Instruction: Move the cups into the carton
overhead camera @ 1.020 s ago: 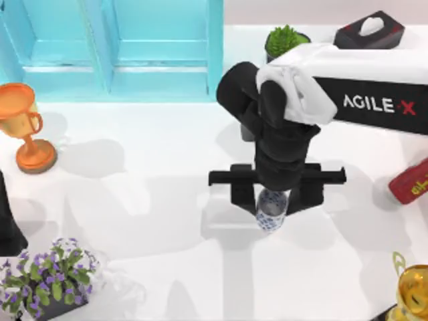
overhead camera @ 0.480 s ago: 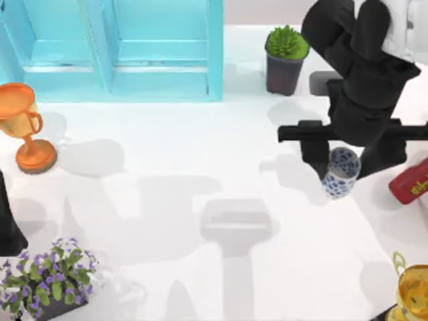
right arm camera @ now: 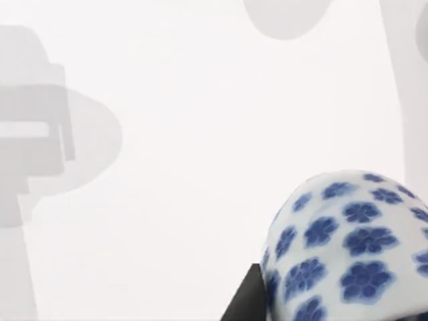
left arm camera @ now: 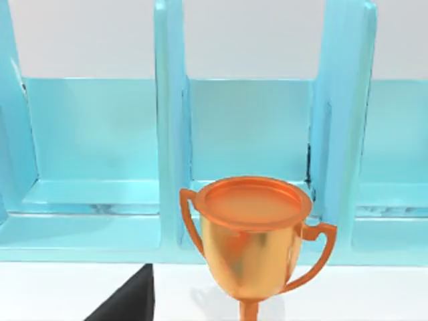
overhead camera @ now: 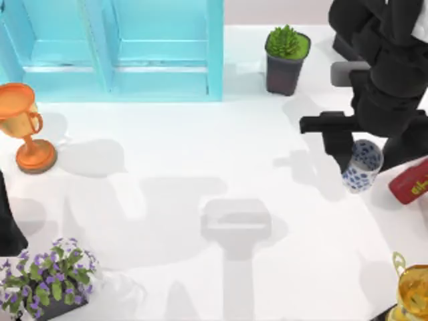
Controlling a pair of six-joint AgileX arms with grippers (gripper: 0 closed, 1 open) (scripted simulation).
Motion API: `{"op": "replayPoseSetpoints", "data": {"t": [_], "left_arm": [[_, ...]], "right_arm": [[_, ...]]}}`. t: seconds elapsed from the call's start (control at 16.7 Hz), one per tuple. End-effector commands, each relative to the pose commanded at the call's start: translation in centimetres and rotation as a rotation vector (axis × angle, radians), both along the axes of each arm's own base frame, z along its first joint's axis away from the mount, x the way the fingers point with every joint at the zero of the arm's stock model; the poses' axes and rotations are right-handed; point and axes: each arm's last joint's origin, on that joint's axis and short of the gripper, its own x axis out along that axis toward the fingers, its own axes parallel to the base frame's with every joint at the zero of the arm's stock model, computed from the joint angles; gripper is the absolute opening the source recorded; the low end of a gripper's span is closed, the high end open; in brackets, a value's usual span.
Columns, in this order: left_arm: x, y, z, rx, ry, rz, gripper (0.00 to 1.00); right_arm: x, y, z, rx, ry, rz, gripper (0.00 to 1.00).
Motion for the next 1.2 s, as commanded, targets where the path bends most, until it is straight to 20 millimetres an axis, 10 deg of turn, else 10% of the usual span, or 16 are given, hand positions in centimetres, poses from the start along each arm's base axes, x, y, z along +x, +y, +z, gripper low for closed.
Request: {"op": "replayPoseSetpoints", "data": {"t": [0.54, 0.9, 1.2], "left_arm": [[0.0, 0.0, 0.0, 0.0, 0.0, 0.0, 1.0], [0.0, 0.0, 0.0, 0.0, 0.0, 0.0, 1.0], [0.0, 0.0, 0.0, 0.0, 0.0, 0.0, 1.0]], "right_arm": [[3.9, -13.9, 1.7, -0.003, 0.02, -0.003, 0.0], [1.8, -26.5, 3.6, 0.002, 0.01, 0.001, 0.0], [0.1, -30.1, 4.3, -0.002, 0.005, 0.001, 0.0]]}}
